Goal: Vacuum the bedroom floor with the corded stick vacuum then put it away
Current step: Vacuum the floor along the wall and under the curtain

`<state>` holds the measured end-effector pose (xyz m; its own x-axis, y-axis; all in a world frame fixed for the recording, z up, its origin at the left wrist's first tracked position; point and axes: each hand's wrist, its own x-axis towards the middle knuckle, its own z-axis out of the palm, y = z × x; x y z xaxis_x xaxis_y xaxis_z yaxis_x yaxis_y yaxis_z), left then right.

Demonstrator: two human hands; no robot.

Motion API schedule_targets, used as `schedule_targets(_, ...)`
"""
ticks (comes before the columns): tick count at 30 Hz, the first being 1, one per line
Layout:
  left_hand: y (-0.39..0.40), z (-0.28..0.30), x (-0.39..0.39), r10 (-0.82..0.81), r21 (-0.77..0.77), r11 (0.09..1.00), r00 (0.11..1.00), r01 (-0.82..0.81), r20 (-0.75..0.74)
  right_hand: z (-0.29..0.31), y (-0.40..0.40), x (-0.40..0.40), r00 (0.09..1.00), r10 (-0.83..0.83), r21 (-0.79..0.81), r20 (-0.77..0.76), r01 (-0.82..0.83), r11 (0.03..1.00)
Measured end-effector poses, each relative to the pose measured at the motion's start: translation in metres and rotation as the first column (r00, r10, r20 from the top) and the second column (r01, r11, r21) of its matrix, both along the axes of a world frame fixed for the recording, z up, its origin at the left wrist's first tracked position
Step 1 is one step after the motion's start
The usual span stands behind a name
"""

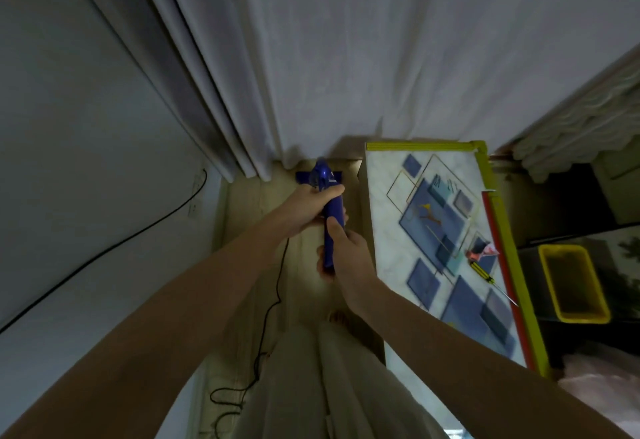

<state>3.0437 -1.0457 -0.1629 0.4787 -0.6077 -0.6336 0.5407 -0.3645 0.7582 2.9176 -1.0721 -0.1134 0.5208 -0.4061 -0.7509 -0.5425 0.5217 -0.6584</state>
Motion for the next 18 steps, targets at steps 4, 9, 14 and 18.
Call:
schedule_targets(4, -0.011, -0.003, 0.008, 0.027, 0.031, 0.999, 1.0, -0.027, -0.008, -0.003, -0.012, 0.007, 1.0, 0.018, 0.023, 0.02, -0.018, 1.0)
schedule_targets(9, -0.016, -0.008, 0.011, 0.038, 0.079, 0.996, 0.999, -0.036, -0.028, -0.007, -0.017, 0.011, 0.996, 0.086, 0.012, 0.013, -0.086, 0.996)
schedule_targets(14, -0.025, -0.007, -0.002, 0.03, 0.082, 0.996, 0.997, -0.025, -0.069, -0.007, -0.027, -0.005, 0.995, 0.095, -0.023, -0.033, -0.096, 0.995)
schedule_targets(18, -0.033, 0.001, -0.014, 0.044, 0.071, 0.997, 0.993, -0.036, -0.107, -0.001, -0.035, -0.015, 0.999, 0.045, 0.004, -0.028, -0.045, 0.999)
